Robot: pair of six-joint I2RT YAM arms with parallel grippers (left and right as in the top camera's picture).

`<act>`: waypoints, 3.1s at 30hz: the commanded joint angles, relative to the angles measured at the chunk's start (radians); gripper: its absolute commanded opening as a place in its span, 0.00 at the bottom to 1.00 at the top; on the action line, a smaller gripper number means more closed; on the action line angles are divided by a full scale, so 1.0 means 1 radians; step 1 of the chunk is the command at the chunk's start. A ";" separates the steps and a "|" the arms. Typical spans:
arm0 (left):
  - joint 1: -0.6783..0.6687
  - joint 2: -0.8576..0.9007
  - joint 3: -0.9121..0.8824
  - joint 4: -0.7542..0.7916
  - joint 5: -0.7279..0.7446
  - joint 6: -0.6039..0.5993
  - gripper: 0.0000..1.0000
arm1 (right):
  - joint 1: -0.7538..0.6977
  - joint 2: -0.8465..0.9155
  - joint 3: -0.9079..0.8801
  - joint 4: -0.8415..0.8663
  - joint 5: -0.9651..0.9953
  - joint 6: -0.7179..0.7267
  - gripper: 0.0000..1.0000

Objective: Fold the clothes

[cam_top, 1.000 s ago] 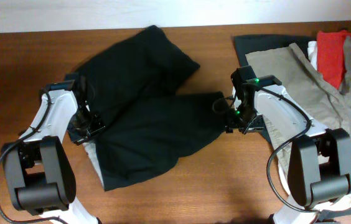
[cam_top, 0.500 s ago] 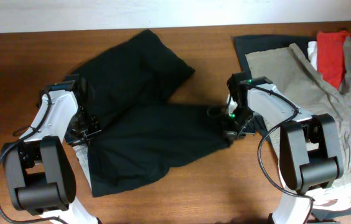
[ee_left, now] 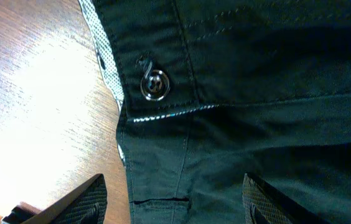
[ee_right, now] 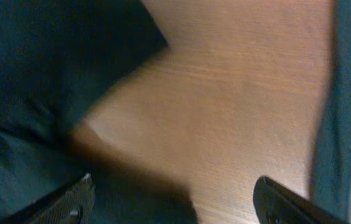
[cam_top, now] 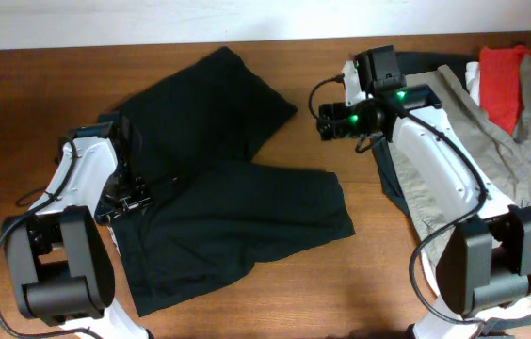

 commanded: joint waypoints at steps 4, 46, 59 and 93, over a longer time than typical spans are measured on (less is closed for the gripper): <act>0.006 -0.013 -0.003 0.044 0.062 0.001 0.70 | 0.032 0.287 -0.002 0.323 -0.206 0.067 0.85; 0.006 -0.307 -0.141 -0.062 0.428 0.131 0.79 | -0.311 -0.161 -0.104 -0.607 -0.033 0.382 0.99; 0.006 -0.455 -0.652 0.360 0.590 -0.365 0.80 | -0.308 -0.425 -0.469 -0.457 -0.036 0.490 0.99; 0.006 -0.509 -0.649 0.240 0.407 -0.221 0.00 | -0.308 -0.424 -0.933 -0.089 -0.082 0.634 0.36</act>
